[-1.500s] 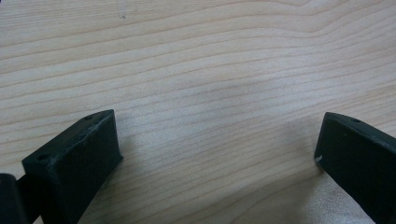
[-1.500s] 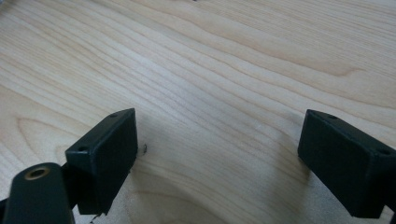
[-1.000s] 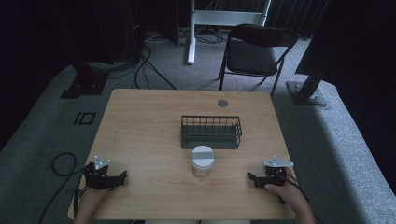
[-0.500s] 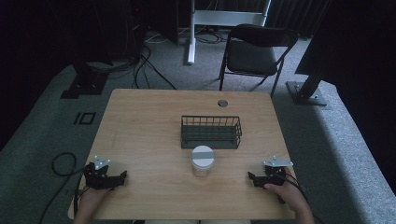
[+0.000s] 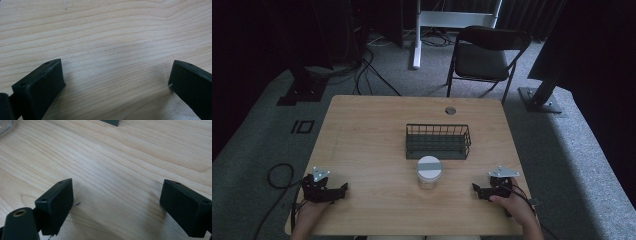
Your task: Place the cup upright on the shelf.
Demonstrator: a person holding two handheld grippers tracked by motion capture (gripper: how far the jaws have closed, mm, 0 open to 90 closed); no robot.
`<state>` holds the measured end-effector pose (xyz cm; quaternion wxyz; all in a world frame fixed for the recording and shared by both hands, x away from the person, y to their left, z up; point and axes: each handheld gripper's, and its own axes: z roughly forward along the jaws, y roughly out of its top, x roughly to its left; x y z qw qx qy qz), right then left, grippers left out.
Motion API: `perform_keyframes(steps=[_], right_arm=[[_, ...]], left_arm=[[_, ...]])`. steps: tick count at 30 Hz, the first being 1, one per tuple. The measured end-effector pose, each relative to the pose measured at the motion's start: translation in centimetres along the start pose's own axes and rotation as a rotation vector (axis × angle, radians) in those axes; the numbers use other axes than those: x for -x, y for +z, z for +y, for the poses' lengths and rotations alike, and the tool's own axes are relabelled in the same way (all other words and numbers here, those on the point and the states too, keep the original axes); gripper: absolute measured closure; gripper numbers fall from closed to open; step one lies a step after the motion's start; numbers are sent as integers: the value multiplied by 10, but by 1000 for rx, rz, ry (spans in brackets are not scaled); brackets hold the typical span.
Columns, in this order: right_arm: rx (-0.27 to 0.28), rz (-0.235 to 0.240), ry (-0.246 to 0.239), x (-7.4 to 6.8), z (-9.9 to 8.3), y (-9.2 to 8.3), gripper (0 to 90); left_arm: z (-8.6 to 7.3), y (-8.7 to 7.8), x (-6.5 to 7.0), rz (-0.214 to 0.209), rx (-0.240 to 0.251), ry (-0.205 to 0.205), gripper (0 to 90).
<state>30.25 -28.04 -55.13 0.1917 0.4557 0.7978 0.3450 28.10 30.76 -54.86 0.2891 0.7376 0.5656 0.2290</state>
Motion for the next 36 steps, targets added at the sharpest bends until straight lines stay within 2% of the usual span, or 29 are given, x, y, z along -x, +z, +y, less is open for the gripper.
perform_keyframes(steps=[13, 24, 36], right_arm=[[24, 48, -9, -13, 8, 2, 114], [49, 96, -36, -27, 17, 4, 114], [69, 156, -81, -50, 26, 12, 114]], left_arm=[[0, 0, 0, 0, 0, -1, 2], [0, 0, 0, 0, -1, 0, 2], [0, 0, 0, 0, -1, 0, 1]])
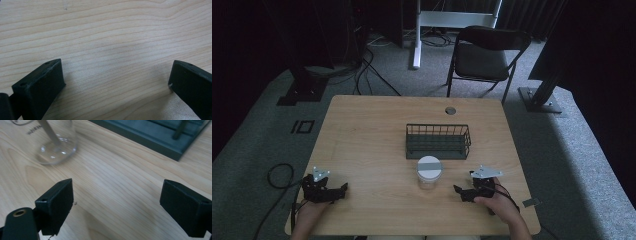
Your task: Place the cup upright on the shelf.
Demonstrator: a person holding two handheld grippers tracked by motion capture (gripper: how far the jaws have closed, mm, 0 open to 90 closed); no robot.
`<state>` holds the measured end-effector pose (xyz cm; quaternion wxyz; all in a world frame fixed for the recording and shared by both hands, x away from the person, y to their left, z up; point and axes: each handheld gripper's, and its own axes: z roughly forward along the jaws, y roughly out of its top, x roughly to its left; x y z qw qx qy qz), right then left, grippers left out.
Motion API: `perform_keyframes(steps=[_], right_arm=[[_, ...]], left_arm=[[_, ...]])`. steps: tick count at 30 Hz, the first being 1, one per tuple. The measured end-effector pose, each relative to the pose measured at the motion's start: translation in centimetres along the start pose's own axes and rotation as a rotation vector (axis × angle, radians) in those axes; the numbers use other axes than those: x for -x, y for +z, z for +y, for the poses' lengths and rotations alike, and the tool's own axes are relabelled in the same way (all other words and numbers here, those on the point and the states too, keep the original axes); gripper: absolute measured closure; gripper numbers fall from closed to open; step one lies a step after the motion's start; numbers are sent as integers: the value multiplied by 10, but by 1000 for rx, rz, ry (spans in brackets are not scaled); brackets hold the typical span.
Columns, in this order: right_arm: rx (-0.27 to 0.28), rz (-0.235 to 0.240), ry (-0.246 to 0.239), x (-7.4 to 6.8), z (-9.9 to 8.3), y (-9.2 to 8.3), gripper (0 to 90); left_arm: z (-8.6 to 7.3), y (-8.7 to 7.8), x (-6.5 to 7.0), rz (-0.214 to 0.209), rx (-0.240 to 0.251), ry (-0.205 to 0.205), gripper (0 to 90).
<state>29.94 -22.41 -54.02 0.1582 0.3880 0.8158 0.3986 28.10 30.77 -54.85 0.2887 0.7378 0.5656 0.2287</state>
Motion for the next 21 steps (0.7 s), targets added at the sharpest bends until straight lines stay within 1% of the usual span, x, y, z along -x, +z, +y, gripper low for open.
perform_keyframes(steps=[2, 6, 15, 18, 21], right_arm=[[10, 6, -6, -3, 2, 2, 114], [17, 35, -20, -10, 5, 5, 114], [36, 82, -46, -23, 11, 11, 114], [59, 105, -50, -28, 14, 13, 114], [73, 116, -64, -33, 17, 15, 114]], left_arm=[[0, 0, 0, 0, 0, 0, 2], [0, 0, 0, 0, 0, 0, 1], [0, 0, 0, 0, 1, 0, 2], [0, 0, 0, 0, 1, -1, 2], [0, 0, 0, 0, 0, 0, 2]])
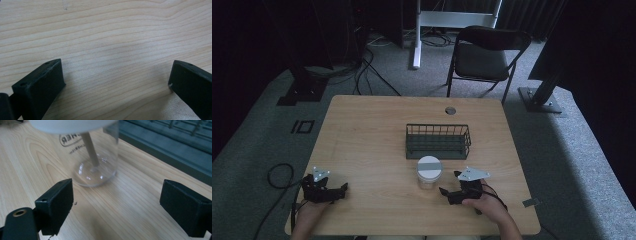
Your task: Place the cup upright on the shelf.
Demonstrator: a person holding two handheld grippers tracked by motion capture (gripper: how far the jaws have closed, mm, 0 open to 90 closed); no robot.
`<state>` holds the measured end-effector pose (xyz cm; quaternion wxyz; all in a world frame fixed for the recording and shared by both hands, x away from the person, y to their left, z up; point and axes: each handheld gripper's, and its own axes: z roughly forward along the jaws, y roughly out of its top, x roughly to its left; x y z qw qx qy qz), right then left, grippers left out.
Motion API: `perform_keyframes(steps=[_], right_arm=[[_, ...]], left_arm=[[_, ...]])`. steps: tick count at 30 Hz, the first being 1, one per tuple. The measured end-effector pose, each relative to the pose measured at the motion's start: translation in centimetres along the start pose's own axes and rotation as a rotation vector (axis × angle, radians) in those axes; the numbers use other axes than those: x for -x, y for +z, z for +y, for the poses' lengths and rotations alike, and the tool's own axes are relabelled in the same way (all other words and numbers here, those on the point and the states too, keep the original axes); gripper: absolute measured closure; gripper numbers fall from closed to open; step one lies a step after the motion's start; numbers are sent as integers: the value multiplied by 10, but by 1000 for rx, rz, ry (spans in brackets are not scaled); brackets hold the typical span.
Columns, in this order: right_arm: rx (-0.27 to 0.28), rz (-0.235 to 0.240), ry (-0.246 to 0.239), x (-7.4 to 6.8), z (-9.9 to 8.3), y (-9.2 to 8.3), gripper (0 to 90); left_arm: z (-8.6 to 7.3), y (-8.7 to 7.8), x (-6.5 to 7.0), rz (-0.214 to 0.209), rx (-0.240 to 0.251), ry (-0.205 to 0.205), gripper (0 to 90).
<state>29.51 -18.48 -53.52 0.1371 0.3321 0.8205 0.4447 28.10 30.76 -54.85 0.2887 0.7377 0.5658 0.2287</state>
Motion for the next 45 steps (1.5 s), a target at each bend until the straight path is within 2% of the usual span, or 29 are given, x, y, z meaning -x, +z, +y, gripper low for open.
perform_keyframes(steps=[5, 9, 15, 19, 26, 38, 45], right_arm=[[12, 7, -8, -4, 5, 3, 114], [44, 36, -14, -13, 12, 7, 114], [59, 47, -31, -22, 16, 16, 114], [73, 34, -37, -25, 18, 21, 126], [105, 16, 1, -32, 20, 30, 126], [172, -16, 28, -39, 24, 39, 123], [200, -39, 22, -42, 27, 43, 125]], left_arm=[[0, 0, 0, 0, -1, 0, 2], [0, 0, 0, 0, 1, 0, 1], [0, 0, 0, 0, 0, 0, 2], [0, 0, 0, 0, 0, 0, 2], [0, 0, 0, 0, 1, 0, 2], [0, 0, 0, 0, 0, 0, 1], [0, 0, 0, 0, 1, 0, 2]])
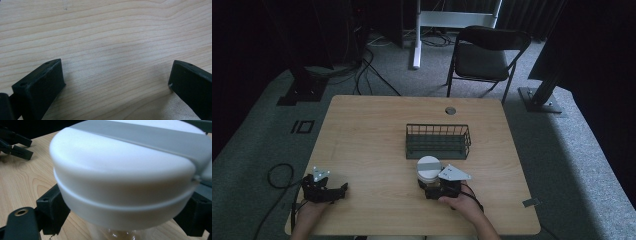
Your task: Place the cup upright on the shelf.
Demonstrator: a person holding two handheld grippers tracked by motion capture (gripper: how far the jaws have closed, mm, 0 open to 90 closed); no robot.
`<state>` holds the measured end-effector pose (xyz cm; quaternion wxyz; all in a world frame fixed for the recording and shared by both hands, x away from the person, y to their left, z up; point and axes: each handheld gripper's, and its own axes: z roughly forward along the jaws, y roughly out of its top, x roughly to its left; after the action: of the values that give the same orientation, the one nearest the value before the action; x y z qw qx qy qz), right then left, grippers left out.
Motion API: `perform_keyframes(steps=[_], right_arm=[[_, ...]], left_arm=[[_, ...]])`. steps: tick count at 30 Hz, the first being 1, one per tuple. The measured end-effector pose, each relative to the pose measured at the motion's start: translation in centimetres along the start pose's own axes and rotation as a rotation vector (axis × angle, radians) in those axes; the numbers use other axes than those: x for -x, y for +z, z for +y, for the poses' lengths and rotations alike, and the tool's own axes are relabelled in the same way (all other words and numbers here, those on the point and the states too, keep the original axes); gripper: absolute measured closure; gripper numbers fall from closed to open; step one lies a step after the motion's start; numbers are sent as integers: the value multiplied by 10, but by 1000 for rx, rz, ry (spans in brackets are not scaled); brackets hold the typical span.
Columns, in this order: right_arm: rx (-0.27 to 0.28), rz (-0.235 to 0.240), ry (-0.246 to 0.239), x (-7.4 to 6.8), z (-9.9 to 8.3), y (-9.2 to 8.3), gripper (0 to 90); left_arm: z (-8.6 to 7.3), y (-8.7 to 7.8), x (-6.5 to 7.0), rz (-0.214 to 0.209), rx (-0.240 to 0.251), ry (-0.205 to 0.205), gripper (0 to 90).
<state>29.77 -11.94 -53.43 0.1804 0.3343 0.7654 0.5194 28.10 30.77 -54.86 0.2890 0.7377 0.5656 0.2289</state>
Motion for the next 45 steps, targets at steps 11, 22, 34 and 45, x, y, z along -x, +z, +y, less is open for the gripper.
perform_keyframes(steps=[11, 22, 34, 45], right_arm=[[-16, -26, -12, -3, 1, 6, 132], [-42, -35, -33, -3, 4, 6, 183], [-53, -8, 2, -4, 12, 2, 184], [-29, -8, -4, -5, 34, -2, 185]], left_arm=[[0, 0, 0, 0, -1, 0, 1], [0, 0, 0, 0, -1, 0, 2], [0, 0, 0, 0, -2, 0, 2], [0, 0, 0, 0, 0, -1, 2]])
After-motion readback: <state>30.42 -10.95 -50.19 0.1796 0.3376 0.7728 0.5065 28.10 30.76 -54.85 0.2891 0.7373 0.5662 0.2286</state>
